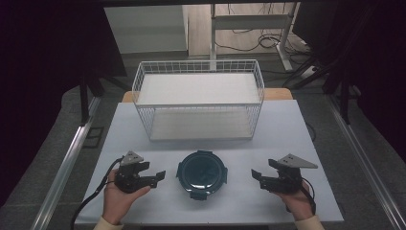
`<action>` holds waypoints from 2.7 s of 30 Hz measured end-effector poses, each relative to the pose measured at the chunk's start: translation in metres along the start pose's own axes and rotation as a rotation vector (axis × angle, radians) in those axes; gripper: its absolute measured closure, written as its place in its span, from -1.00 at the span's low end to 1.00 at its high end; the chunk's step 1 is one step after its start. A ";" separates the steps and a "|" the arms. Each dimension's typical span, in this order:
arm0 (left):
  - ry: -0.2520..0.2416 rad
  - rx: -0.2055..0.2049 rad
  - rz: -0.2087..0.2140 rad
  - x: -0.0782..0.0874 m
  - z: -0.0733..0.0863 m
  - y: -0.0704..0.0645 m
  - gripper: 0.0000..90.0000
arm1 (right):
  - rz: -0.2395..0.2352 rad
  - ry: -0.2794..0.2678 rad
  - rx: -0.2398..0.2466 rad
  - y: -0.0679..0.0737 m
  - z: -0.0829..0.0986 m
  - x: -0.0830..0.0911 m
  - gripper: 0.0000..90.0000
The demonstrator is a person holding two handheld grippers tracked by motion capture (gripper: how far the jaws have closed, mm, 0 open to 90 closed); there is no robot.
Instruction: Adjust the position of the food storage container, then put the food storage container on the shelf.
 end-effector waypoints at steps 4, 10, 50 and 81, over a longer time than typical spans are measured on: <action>-0.009 0.016 -0.001 0.002 -0.001 0.002 -0.48 | -0.002 -0.014 -0.017 -0.002 -0.002 0.000 -0.60; -0.018 0.025 0.014 0.004 -0.002 0.002 -0.49 | -0.025 0.010 -0.017 0.005 -0.003 -0.005 -0.61; 0.036 0.216 0.297 -0.025 -0.032 -0.005 -0.59 | -0.266 0.078 -0.250 0.047 -0.037 -0.061 -0.73; 0.170 0.312 0.460 -0.077 -0.012 -0.019 -0.58 | -0.351 0.166 -0.460 0.056 -0.009 -0.095 -0.70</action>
Point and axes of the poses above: each handheld gripper's, and its own axes: x roughly backward along the jaws, z roughly out of its underside, y roughly to its left, the point moved 2 cm from there along -x, roughly forward along the jaws, and after that the axes turned 10 degrees about -z, right-handed, at the moved point
